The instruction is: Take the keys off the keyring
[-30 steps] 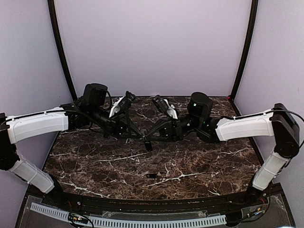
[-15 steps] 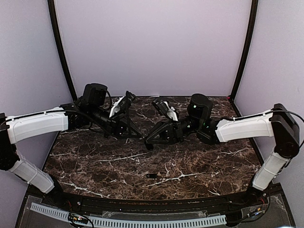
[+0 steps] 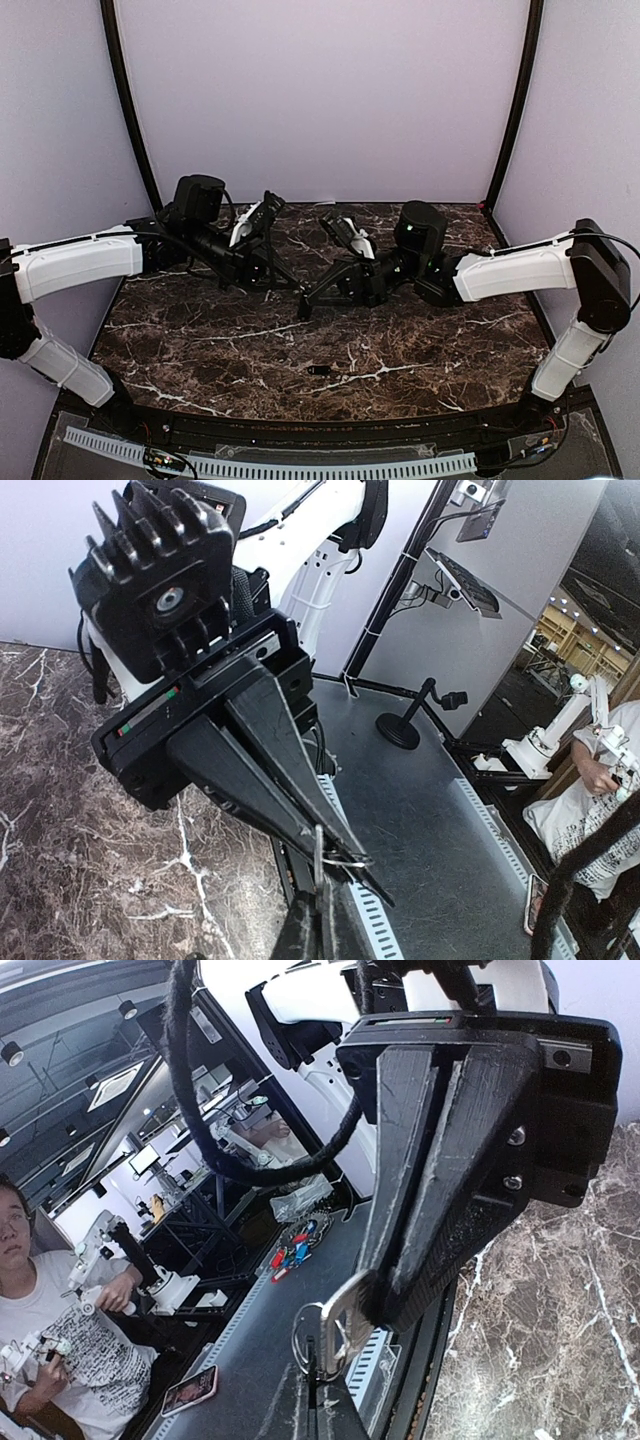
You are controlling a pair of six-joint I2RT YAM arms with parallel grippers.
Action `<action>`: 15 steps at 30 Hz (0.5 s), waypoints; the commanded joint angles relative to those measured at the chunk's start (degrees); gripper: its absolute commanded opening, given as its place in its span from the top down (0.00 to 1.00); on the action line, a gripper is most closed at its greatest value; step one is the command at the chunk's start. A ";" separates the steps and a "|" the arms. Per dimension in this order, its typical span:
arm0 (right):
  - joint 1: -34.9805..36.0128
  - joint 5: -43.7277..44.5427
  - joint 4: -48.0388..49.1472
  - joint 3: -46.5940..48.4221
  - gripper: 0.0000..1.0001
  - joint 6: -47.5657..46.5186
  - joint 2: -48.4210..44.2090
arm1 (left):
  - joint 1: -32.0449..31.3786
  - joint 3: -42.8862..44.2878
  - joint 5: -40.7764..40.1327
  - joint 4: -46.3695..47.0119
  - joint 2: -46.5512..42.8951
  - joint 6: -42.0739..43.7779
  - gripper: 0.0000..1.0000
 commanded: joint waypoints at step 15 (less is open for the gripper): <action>0.33 4.56 6.82 -2.26 0.80 2.20 -1.37 | 0.06 -0.76 0.15 -0.74 -2.62 1.03 1.00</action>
